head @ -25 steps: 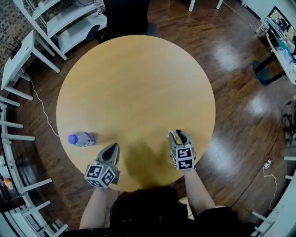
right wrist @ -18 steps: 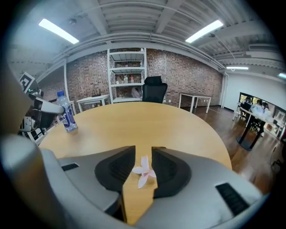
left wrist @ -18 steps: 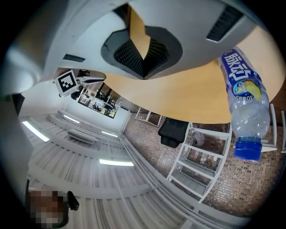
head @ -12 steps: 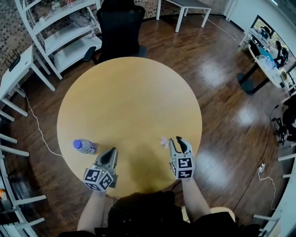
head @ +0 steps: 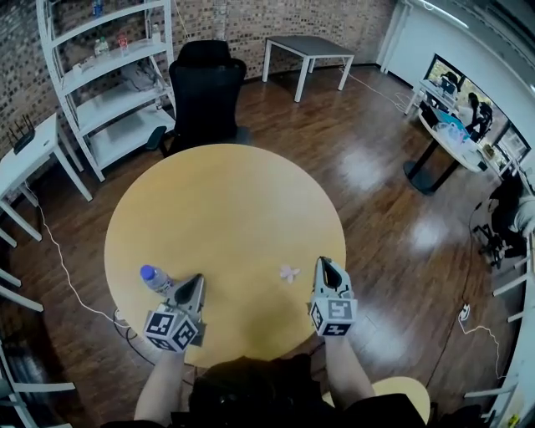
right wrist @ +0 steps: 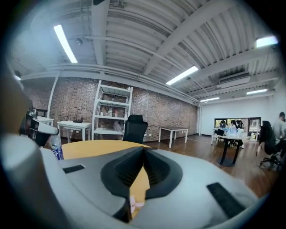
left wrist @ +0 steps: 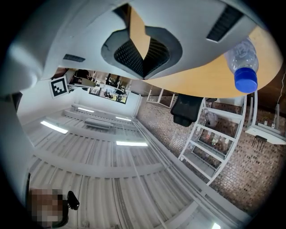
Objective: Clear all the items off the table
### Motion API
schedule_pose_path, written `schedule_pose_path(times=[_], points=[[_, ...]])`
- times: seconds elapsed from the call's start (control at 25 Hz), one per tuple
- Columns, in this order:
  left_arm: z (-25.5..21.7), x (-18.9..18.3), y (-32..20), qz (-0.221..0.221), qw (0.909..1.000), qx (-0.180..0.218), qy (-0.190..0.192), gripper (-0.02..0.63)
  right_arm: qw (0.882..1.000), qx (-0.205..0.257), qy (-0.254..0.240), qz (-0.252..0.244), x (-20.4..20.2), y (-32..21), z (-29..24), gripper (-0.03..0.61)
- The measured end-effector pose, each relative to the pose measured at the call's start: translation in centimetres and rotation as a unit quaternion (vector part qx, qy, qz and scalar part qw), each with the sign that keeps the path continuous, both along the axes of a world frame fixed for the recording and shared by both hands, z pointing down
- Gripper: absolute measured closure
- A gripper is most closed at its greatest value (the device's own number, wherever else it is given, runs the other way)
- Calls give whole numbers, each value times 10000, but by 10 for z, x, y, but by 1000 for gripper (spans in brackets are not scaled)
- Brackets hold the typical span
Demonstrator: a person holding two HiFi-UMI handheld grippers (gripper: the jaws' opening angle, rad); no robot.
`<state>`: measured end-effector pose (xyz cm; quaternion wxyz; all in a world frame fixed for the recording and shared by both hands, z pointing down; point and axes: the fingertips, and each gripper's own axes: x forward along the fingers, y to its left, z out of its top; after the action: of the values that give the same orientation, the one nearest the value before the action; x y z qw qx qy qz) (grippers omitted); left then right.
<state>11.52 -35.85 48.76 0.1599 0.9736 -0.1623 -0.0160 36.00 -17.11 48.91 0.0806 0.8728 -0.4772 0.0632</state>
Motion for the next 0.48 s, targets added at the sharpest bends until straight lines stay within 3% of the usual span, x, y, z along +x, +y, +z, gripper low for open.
schedule_pose_path(times=[0.24, 0.48], points=[[-28, -5, 4, 111, 9991, 273, 296, 614, 9992, 379, 141, -6, -13, 4, -24, 575], [-31, -10, 2, 86, 9988, 357, 314, 614, 9981, 582, 90, -172, -26, -2, -35, 577]])
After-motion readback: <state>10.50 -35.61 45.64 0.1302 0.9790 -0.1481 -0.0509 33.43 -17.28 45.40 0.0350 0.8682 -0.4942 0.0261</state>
